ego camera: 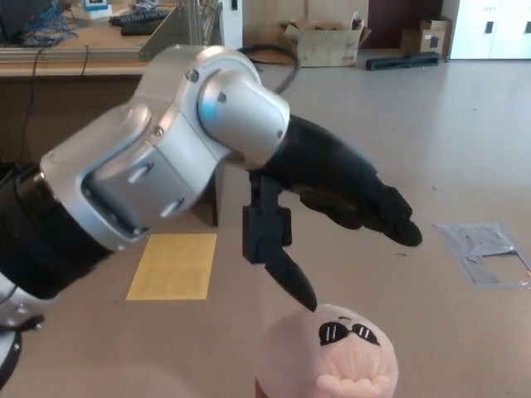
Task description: The robot extends its left hand to pick up an emotional support dumpling from the palm of a person and brings its hand down by its side. Then it extends its arm again to hand the dumpling back to the person.
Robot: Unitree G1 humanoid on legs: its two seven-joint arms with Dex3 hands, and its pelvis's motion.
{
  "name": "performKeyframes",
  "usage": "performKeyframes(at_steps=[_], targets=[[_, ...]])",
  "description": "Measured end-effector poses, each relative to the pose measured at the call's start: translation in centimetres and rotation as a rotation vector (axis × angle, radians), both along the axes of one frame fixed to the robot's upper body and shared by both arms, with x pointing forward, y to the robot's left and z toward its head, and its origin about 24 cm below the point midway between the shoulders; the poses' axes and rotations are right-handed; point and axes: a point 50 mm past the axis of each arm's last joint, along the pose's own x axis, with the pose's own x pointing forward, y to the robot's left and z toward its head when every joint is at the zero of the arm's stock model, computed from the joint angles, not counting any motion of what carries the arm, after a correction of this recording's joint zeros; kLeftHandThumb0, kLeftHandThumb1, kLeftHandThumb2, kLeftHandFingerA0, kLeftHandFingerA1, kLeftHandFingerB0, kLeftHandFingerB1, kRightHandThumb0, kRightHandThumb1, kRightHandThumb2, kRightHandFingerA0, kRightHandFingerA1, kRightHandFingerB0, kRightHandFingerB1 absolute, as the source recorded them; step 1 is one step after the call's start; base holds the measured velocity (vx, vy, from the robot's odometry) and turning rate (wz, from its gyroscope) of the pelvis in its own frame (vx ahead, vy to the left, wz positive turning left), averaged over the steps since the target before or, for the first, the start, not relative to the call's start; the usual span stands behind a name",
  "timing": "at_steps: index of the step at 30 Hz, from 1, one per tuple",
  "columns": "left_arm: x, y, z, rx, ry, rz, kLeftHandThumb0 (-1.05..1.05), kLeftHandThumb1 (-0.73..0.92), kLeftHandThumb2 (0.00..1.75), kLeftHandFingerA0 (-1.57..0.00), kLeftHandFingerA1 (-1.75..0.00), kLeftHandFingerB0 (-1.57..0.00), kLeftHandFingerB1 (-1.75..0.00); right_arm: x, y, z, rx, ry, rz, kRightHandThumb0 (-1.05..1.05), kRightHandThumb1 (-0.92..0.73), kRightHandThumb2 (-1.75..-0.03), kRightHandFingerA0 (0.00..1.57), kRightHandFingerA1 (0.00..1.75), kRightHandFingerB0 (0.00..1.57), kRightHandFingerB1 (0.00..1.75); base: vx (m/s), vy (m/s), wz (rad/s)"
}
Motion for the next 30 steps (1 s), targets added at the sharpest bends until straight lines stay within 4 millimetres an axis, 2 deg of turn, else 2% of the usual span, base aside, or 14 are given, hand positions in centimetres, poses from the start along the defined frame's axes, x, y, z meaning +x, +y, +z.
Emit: performKeyframes(at_steps=[6, 8, 10, 14, 15, 16, 17, 18, 19, 21, 25, 26, 27, 30], targets=[[-0.3, 0.3, 1.2, 0.024, -0.005, 0.020, -0.69, 0.41, 0.86, 0.00, -0.07, 0.00, 0.00, 0.3, 0.0, 0.3, -0.025, -0.009, 0.011, -0.31, -0.59, -0.58, 0.88, 0.52, 0.44, 0.36, 0.00, 0.000, 0.00], [-0.4, 0.4, 1.6, 0.027, -0.003, 0.025, -0.68, 0.42, 0.86, 0.00, -0.07, 0.00, 0.00, 0.3, 0.1, 0.3, -0.026, -0.010, 0.012, -0.30, -0.60, -0.58, 0.94, 0.53, 0.44, 0.36, 0.00, 0.000, 0.00], [-0.5, 0.5, 2.3, 0.026, -0.005, 0.029, -0.68, 0.42, 0.85, 0.00, -0.06, 0.00, 0.00, 0.3, 0.1, 0.3, -0.029, -0.011, 0.014, -0.30, -0.60, -0.58, 0.89, 0.52, 0.44, 0.35, 0.00, 0.000, 0.00], [-0.6, 0.6, 3.8, 0.028, -0.001, 0.042, -0.52, 0.40, 0.73, 0.00, -0.06, 0.00, 0.00, 0.4, 0.2, 0.3, -0.032, -0.013, 0.017, -0.29, -0.60, -0.58, 0.84, 0.52, 0.43, 0.36, 0.00, 0.000, 0.00], [-0.6, 0.7, 3.9, 0.031, 0.001, 0.043, -0.46, 0.34, 0.51, 0.00, 0.00, 0.00, 0.00, 0.4, 0.2, 0.4, -0.032, -0.014, 0.017, -0.30, -0.58, -0.57, 0.86, 0.52, 0.43, 0.35, 0.00, 0.000, 0.00], [-0.7, 0.7, 4.1, 0.040, 0.003, 0.043, -0.46, 0.34, 0.51, 0.00, 0.00, 0.00, 0.00, 0.5, 0.2, 0.4, -0.032, -0.017, 0.017, -0.30, -0.58, -0.57, 0.86, 0.52, 0.43, 0.35, 0.00, 0.000, 0.00], [-0.7, 0.7, 4.2, 0.046, 0.006, 0.041, -0.46, 0.34, 0.51, 0.00, 0.00, 0.00, 0.00, 0.6, 0.2, 0.5, -0.032, -0.018, 0.017, -0.30, -0.58, -0.57, 0.86, 0.52, 0.43, 0.35, 0.00, 0.000, 0.00], [-0.7, 0.7, 4.2, 0.059, 0.012, 0.036, -0.33, 0.34, 0.55, 0.00, -0.02, 0.00, 0.00, 0.6, 0.2, 0.5, -0.032, -0.021, 0.018, -0.32, -0.58, -0.58, 0.86, 0.52, 0.44, 0.36, 0.00, 0.000, 0.00], [-0.8, 0.7, 4.2, 0.066, 0.016, 0.034, -0.42, 0.30, 0.61, 0.00, -0.09, 0.00, 0.00, 0.7, 0.2, 0.5, -0.031, -0.022, 0.018, -0.31, -0.58, -0.57, 0.88, 0.52, 0.44, 0.35, 0.00, 0.000, 0.00], [-0.8, 0.7, 4.0, 0.093, 0.036, 0.025, -0.40, 0.30, 0.61, 0.00, -0.14, 0.00, 0.00, 0.8, 0.2, 0.6, -0.029, -0.025, 0.018, -0.30, -0.58, -0.57, 0.88, 0.52, 0.43, 0.35, 0.00, 0.000, 0.00], [-0.8, 0.7, 3.4, 0.137, 0.070, 0.007, -0.40, 0.30, 0.61, 0.00, -0.14, 0.00, 0.00, 1.1, 0.3, 0.9, -0.029, -0.034, 0.021, -0.30, -0.58, -0.57, 0.88, 0.52, 0.43, 0.35, 0.00, 0.000, 0.00], [-0.8, 0.7, 3.2, 0.146, 0.076, 0.003, -0.47, 0.31, 0.63, -0.04, -0.21, 0.00, 0.00, 1.2, 0.4, 0.9, -0.029, -0.036, 0.022, -0.29, -0.58, -0.57, 0.91, 0.54, 0.43, 0.35, 0.00, 0.000, 0.00], [-0.8, 0.7, 3.1, 0.158, 0.080, -0.005, -0.37, 0.39, 0.52, 0.00, -0.08, 0.00, 0.00, 1.2, 0.4, 1.0, -0.029, -0.038, 0.023, -0.30, -0.57, -0.57, 0.91, 0.54, 0.42, 0.35, 0.00, 0.000, 0.00], [-0.6, 0.7, 2.2, 0.191, 0.091, -0.021, -0.35, 0.35, 0.55, 0.00, -0.03, 0.00, 0.00, 1.5, 0.4, 1.2, -0.027, -0.047, 0.025, -0.30, -0.57, -0.57, 0.90, 0.54, 0.43, 0.35, 0.00, 0.000, 0.00]])
